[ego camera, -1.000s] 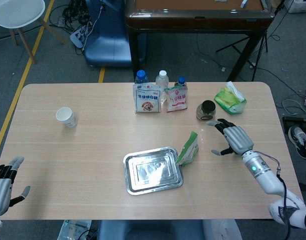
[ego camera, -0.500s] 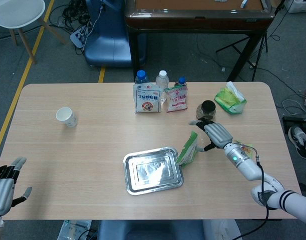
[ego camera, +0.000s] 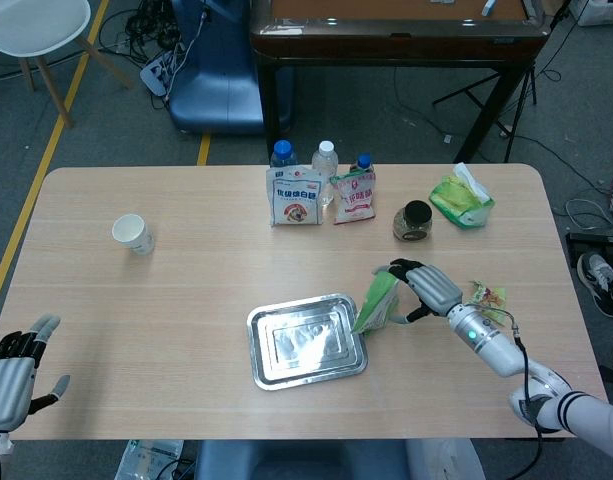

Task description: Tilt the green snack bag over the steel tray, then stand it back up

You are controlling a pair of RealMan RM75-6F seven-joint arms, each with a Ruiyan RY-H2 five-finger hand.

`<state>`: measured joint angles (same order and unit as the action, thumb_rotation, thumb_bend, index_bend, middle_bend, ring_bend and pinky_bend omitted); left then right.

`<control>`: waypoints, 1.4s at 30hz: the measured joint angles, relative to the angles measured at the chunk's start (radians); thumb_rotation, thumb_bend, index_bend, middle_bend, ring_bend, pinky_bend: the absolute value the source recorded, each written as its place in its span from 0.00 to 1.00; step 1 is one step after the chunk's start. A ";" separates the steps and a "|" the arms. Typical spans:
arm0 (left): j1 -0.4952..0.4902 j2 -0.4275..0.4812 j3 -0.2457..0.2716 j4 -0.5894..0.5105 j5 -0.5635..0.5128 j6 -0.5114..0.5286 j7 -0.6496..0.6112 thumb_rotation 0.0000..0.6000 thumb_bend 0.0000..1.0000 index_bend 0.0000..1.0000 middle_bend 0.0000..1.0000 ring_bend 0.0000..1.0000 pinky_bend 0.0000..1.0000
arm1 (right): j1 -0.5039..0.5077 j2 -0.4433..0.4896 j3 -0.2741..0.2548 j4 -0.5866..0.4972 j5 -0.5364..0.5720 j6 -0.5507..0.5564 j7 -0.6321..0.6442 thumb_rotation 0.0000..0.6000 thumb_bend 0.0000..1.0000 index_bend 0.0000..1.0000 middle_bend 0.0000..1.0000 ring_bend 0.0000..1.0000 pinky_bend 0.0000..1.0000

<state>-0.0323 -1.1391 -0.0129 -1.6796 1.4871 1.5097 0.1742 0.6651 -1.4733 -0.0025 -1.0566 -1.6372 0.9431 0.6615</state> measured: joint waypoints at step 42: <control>-0.003 0.012 0.013 -0.009 0.012 -0.018 -0.034 1.00 0.25 0.11 0.09 0.20 0.11 | -0.110 -0.300 -0.028 0.384 0.029 0.172 0.204 1.00 0.16 0.47 0.44 0.32 0.29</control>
<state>-0.0350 -1.1272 0.0000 -1.6883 1.4989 1.4920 0.1397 0.5551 -1.7736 -0.0309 -0.6724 -1.6082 1.1155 0.8651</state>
